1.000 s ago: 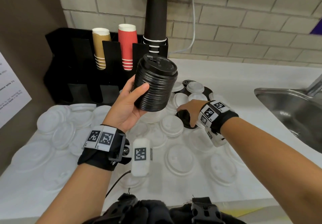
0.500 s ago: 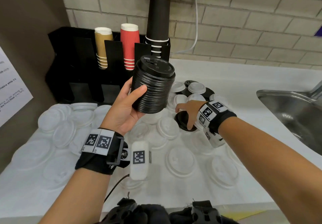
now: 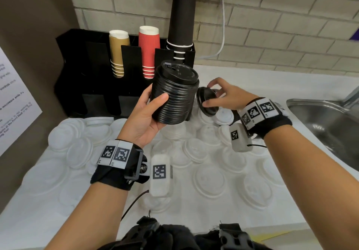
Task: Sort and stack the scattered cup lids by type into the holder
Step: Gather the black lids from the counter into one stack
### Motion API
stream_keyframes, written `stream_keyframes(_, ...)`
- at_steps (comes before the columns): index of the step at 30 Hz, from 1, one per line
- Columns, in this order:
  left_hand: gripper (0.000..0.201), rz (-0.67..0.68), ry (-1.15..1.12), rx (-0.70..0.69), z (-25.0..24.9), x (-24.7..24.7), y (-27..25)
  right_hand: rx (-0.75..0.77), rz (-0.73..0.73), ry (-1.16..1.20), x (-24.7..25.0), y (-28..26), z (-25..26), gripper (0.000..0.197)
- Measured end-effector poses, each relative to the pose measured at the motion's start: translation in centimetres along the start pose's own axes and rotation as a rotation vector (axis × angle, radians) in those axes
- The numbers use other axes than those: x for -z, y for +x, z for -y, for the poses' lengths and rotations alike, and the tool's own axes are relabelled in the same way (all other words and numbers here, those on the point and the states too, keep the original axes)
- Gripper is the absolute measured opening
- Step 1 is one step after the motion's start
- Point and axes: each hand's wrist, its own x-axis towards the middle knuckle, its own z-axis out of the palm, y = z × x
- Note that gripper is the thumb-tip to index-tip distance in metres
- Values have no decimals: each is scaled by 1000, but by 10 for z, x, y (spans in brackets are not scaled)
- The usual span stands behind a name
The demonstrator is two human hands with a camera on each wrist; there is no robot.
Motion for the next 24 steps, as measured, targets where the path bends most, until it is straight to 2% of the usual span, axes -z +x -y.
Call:
stream_keyframes(5, 59, -1, -16, 34, 1, 3, 0, 179, -37, 556, 2, -23, 23, 39)
stream_keyframes(9, 66, 5, -17, 58, 0, 8, -1, 305, 37, 687, -1, -36, 49, 43)
stream_keyframes(14, 77, 35, -5, 81, 0, 13, -4, 341, -9, 549, -8, -44, 76, 41)
stream_keyframes(19, 61, 54, 12, 102, 1, 19, -6, 369, -47, 348, -16, -47, 97, 38)
stream_keyframes(24, 75, 46, 15, 96, -4, 23, -6, 413, -74, 171, -18, -47, 106, 36)
